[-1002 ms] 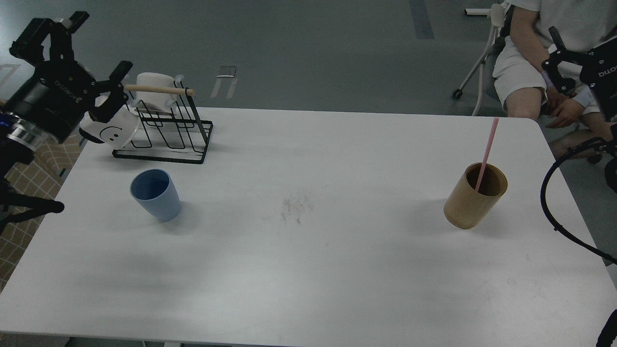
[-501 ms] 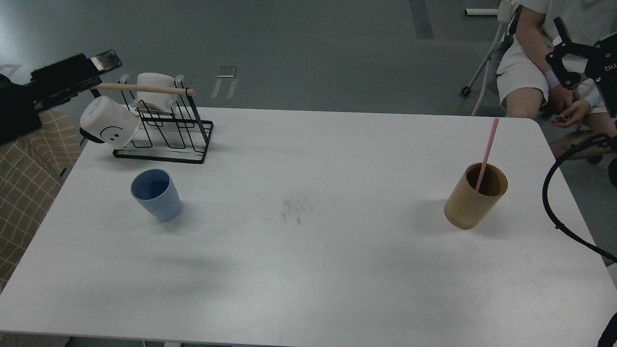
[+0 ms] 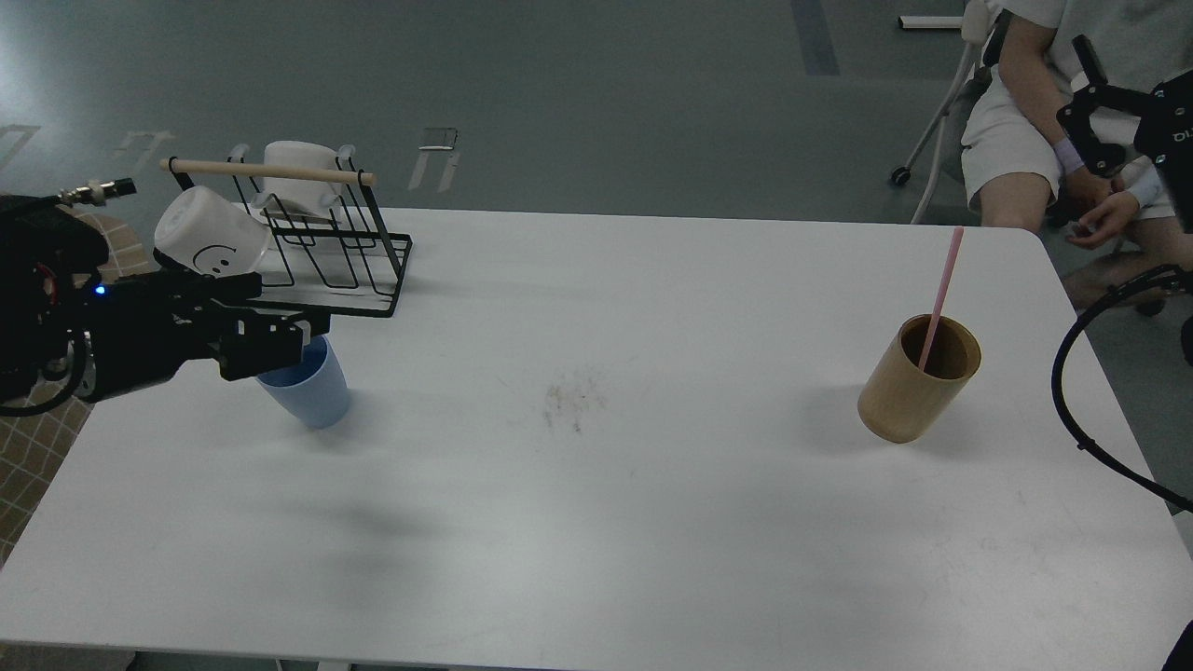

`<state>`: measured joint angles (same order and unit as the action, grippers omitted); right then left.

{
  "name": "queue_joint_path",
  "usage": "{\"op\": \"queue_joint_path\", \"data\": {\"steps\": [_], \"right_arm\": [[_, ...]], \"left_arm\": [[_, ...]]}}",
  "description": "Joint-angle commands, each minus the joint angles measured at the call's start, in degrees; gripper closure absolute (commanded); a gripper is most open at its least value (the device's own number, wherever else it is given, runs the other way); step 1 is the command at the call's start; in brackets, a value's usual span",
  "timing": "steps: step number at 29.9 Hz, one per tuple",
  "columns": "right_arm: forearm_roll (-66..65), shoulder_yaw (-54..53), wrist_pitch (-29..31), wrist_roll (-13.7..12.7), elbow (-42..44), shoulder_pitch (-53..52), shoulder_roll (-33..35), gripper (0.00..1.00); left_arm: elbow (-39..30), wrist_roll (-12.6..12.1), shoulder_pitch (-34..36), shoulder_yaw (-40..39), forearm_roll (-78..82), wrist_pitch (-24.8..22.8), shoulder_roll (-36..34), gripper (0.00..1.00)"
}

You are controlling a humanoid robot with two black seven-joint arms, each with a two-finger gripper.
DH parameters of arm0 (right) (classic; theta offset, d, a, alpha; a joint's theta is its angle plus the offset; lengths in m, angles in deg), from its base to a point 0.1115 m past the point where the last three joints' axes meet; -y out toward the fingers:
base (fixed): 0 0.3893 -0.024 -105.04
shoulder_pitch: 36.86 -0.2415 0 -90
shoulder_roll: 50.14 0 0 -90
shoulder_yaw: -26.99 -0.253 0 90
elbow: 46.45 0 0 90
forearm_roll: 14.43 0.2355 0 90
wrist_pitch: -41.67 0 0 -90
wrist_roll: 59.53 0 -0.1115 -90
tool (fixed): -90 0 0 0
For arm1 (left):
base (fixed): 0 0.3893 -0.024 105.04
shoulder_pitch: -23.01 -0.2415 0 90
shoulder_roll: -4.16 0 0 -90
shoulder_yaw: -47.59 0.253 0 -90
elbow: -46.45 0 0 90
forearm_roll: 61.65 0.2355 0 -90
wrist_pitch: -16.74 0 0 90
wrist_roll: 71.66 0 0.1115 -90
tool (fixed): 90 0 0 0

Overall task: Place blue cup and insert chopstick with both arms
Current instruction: 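Grasp the blue cup with the left gripper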

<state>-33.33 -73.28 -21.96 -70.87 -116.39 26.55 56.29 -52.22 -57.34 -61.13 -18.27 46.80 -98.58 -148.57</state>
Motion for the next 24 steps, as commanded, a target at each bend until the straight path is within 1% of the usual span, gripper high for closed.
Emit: {"op": "queue_joint_path", "data": {"steps": [1,3,7,11,13,17,22,24], "right_arm": [[0.0,-0.1,0.0,0.0,0.1,0.1,0.0,0.00],[0.0,-0.1,0.0,0.0,0.1,0.1,0.0,0.00],[0.0,-0.1,0.0,0.0,0.1,0.1,-0.1,0.00],[0.0,-0.1,0.0,0.0,0.1,0.7,-0.1,0.00],[0.0,-0.1,0.0,0.0,0.1,0.9,0.0,0.00],[0.0,-0.4,0.0,0.0,0.0,1.0,-0.1,0.00],[0.0,-0.4,0.0,0.0,0.0,1.2,-0.1,0.00],[0.0,-0.5,0.1,0.0,0.0,1.4,0.0,0.00]], "left_arm": [[1.7,-0.1,0.6,1.4,0.5,0.0,2.0,0.08],[3.0,-0.1,0.6,1.9,0.5,0.0,3.0,0.10],[7.8,-0.1,0.9,3.3,0.6,0.0,5.9,0.11],[9.5,0.2,1.0,4.8,0.6,0.2,7.2,0.11],[11.5,0.2,1.9,6.1,0.7,0.7,8.8,0.11],[13.5,0.1,3.5,7.7,2.1,0.8,9.7,0.12],[14.3,0.1,4.5,9.0,4.0,1.8,10.7,0.18],[15.3,0.0,4.8,10.0,4.1,2.0,11.5,0.24]]}}
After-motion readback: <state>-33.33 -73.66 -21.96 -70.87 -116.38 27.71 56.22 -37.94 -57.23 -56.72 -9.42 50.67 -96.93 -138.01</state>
